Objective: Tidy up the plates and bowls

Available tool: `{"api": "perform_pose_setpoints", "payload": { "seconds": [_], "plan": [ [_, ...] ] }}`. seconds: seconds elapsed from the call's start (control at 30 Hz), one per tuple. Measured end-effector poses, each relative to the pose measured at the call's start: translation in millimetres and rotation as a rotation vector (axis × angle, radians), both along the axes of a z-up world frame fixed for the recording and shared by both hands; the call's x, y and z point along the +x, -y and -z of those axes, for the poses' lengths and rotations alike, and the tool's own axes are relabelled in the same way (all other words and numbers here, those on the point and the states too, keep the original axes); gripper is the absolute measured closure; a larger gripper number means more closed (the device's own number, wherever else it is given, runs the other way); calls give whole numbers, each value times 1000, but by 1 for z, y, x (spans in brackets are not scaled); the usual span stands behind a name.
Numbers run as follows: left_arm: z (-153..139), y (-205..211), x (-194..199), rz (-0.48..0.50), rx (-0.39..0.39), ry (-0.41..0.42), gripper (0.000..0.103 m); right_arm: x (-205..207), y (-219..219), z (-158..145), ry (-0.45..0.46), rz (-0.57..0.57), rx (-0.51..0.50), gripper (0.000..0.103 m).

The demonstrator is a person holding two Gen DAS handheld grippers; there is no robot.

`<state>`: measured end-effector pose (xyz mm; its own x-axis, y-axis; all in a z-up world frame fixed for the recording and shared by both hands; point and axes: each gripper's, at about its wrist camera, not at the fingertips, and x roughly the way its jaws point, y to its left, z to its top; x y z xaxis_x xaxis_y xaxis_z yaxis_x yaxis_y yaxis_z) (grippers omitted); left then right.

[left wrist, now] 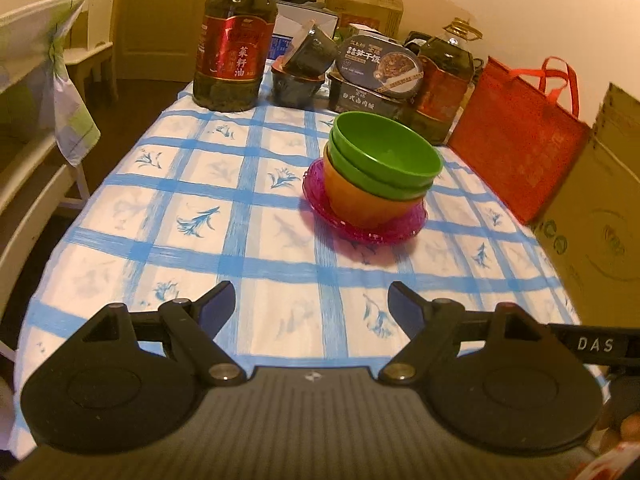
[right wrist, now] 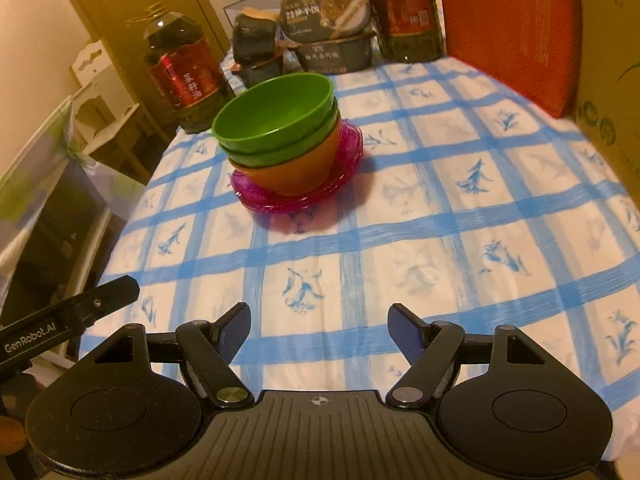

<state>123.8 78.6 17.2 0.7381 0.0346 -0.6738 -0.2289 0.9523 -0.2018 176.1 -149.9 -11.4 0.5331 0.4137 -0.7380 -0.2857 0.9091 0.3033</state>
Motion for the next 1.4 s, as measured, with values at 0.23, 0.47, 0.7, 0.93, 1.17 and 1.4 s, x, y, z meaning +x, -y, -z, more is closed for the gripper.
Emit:
{"api": "perform_pose_setpoints", "payload": {
  "seconds": [0.23, 0.47, 0.7, 0.93, 1.17, 1.4],
  "plan": [
    [-3, 13, -19, 8, 53, -49, 19, -27, 6, -5, 42, -4, -30, 28],
    [-3, 22, -38, 15, 72, -100, 17, -47, 13, -10, 64, -3, -42, 28],
    [-8, 32, -54, 29, 58, -103, 15, -64, 16, -10, 82, -12, -48, 28],
    [-10, 37, -66, 40, 30, -106, 12, -74, 19, -12, 92, -14, -46, 28],
    [-7, 38, -71, 41, 19, -112, 10, -82, 15, -12, 108, -26, -64, 28],
    [-2, 40, -73, 40, 24, -118, 10, -89, 14, -10, 109, -40, -76, 28]
  ]
}}
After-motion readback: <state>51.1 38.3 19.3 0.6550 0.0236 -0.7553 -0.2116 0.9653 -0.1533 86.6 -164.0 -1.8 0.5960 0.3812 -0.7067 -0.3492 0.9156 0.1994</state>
